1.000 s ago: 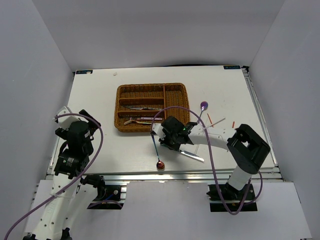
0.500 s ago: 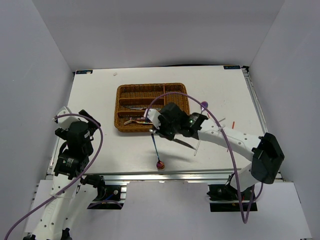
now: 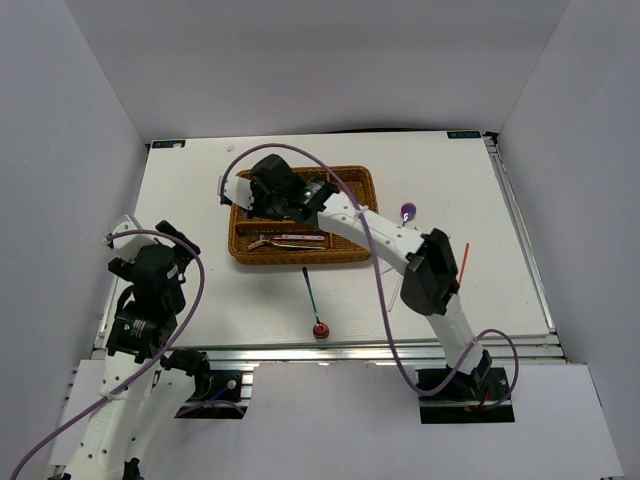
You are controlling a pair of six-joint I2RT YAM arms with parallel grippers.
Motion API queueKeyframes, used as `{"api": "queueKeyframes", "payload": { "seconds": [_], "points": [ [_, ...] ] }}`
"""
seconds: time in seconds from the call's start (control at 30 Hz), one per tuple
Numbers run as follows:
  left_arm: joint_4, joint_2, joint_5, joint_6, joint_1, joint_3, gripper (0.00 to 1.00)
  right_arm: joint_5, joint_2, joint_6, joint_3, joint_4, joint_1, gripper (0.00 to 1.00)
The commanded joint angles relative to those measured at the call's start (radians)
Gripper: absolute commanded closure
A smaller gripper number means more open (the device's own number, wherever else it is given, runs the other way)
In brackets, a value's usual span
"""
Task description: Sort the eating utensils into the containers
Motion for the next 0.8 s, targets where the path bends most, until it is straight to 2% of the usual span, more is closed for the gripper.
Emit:
{"api": "queueKeyframes", "payload": {
  "seconds": [0.0,0.23,0.43,0.53,0.77],
  "points": [
    [0.012,-0.012,-0.004,0.006,-0.003,-0.010,0.02,0.047,0.065,-0.167,0.122,0.082,-0.018,1.00],
    [0.018,-0.020,0.016,0.012,-0.003,-0.012,0.02,-0.034,0.141,-0.184,0.055,0.321,-0.064,1.00],
    [0.024,-0.028,0.031,0.017,-0.003,-0.015,0.02,-0.063,0.228,-0.204,0.115,0.317,-0.099,1.00],
    [0.024,-0.032,0.031,0.018,-0.003,-0.015,0.02,-0.128,0.231,-0.164,0.086,0.319,-0.107,1.00],
    [0.023,-0.041,0.026,0.017,-0.003,-0.015,0.02,-0.157,0.227,-0.095,0.037,0.354,-0.104,1.00]
  ]
}}
